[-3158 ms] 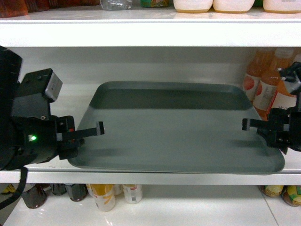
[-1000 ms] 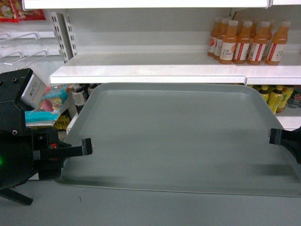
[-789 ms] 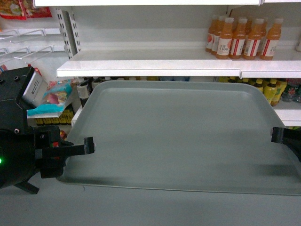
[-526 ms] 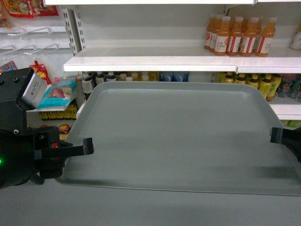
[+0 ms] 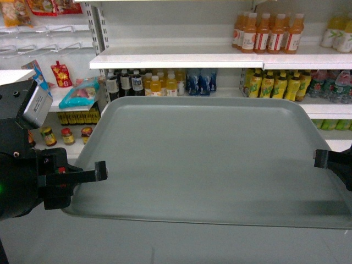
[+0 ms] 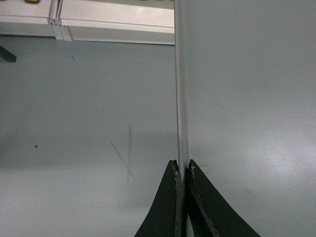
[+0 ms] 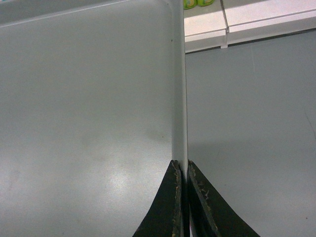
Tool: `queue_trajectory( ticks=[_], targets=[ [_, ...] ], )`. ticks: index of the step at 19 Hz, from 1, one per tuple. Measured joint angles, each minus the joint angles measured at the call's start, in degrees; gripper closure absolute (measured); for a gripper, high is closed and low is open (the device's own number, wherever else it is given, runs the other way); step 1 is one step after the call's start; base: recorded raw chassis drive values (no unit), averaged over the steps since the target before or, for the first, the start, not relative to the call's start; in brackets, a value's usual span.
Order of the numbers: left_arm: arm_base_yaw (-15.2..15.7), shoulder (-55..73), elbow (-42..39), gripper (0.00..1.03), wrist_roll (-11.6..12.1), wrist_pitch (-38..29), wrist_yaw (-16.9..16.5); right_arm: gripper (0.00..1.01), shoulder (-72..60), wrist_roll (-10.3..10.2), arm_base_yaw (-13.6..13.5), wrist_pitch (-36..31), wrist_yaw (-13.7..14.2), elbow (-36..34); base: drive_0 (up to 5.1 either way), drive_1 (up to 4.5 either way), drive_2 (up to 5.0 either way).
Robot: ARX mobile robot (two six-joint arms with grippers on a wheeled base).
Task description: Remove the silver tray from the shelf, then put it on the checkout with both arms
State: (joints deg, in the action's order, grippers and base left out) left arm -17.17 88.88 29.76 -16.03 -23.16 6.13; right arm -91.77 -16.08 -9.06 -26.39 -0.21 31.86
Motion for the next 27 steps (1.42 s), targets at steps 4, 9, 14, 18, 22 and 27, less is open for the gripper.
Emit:
queue_trajectory(
  ticks=[4,9,14,18,22,27],
  targets=[
    [0.0,0.0,0.0,1.00,0.0,0.0,0.0,0.99,0.0,0.0,0.0,0.2,0.0,0.0,0.1,-4.20,4.5],
    [0.0,0.0,0.0,1.00,0.0,0.0,0.0,0.99,0.0,0.0,0.0,0.2,0.0,0.0,0.1,-4.20,4.5],
    [0.0,0.0,0.0,1.00,0.0,0.0,0.1,0.99,0.0,0.0,0.0,0.0,0.0,0.0,0.1,-4.20,4.5],
    [0.0,0.0,0.0,1.00,0.0,-0.1,0.1,0.99,0.0,0.0,0.0,0.0,0.0,0.0,0.1,-4.20,4.5],
    [0.0,-0.1,-0.1,1.00,0.0,0.4,0.1,0.99,0.0,0.0,0.0,0.5,0.0,-0.1,0.1,-4.20,4.5],
    [-0.3,-0.1,-0.1,1.00,0.0,-0.2,0.1,0.99,0.0,0.0,0.1,0.3,0.1,-0.1,0.1,-4.20,4.5]
  ],
)
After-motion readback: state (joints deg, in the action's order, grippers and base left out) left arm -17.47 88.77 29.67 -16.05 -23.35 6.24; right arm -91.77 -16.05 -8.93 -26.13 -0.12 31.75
